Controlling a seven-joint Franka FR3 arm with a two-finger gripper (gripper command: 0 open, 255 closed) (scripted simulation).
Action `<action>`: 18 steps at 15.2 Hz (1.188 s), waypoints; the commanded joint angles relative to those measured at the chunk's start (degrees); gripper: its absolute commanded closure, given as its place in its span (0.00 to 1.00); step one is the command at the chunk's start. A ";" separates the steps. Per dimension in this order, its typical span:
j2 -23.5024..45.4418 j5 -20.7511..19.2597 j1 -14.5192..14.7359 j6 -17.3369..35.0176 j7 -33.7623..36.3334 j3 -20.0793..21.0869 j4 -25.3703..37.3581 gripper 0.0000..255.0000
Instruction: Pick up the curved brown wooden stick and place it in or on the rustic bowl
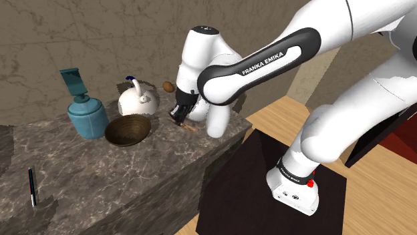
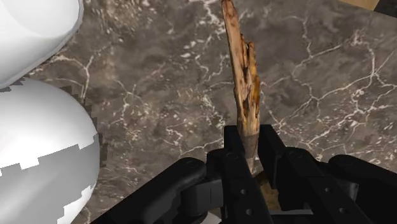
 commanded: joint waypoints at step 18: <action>40.03 -24.69 3.84 -12.72 17.39 1.63 47.85 1.00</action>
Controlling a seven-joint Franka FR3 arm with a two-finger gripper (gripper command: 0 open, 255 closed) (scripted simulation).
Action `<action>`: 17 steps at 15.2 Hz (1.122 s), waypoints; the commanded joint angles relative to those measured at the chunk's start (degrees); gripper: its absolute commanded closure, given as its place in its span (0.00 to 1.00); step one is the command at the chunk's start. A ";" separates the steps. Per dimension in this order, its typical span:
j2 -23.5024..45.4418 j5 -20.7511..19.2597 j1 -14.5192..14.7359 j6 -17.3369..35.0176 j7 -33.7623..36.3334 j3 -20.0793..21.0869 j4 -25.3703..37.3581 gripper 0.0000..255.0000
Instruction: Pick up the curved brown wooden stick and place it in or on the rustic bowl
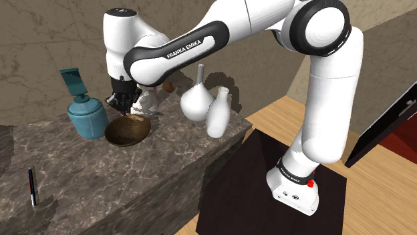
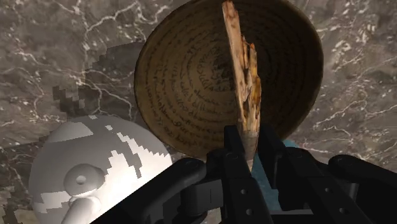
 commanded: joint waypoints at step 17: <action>7.23 -4.59 2.16 6.85 3.08 -2.54 -0.34 1.00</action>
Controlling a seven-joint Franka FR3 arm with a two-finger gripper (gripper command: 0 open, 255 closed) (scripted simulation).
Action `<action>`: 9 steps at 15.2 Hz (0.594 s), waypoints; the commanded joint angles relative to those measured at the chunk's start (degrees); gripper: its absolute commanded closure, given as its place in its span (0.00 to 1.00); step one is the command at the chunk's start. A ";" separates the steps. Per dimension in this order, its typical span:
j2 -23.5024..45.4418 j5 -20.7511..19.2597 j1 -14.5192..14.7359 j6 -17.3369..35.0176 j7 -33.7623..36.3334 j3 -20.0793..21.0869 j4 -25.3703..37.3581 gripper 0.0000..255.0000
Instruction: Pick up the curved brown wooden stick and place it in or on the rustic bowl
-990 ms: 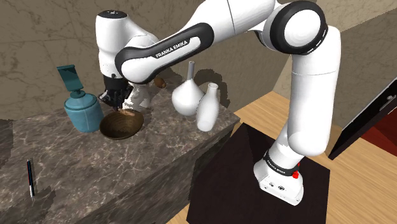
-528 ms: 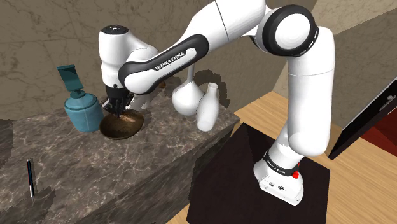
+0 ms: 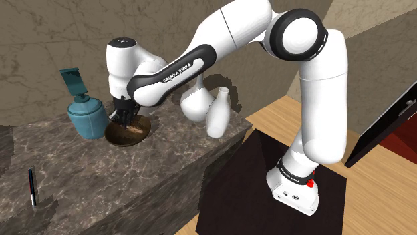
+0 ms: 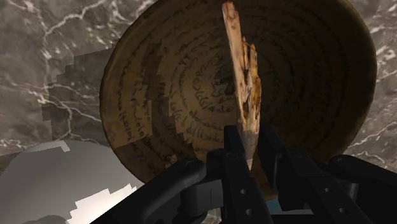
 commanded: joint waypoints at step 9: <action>0.03 -0.02 0.01 0.04 0.02 -0.01 -0.01 0.00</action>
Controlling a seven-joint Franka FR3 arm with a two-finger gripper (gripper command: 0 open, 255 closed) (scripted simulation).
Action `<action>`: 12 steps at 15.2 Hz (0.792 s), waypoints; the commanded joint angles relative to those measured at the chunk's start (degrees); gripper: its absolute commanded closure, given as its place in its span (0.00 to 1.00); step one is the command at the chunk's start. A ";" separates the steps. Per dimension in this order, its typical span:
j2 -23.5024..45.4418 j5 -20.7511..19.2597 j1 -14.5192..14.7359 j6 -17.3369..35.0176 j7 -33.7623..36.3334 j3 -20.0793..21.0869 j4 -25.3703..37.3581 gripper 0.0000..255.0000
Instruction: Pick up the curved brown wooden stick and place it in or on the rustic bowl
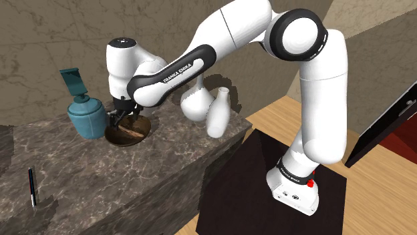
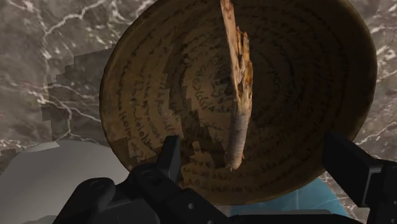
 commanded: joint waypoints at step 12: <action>-5.21 3.03 -1.48 -4.41 -1.79 1.89 -0.38 0.00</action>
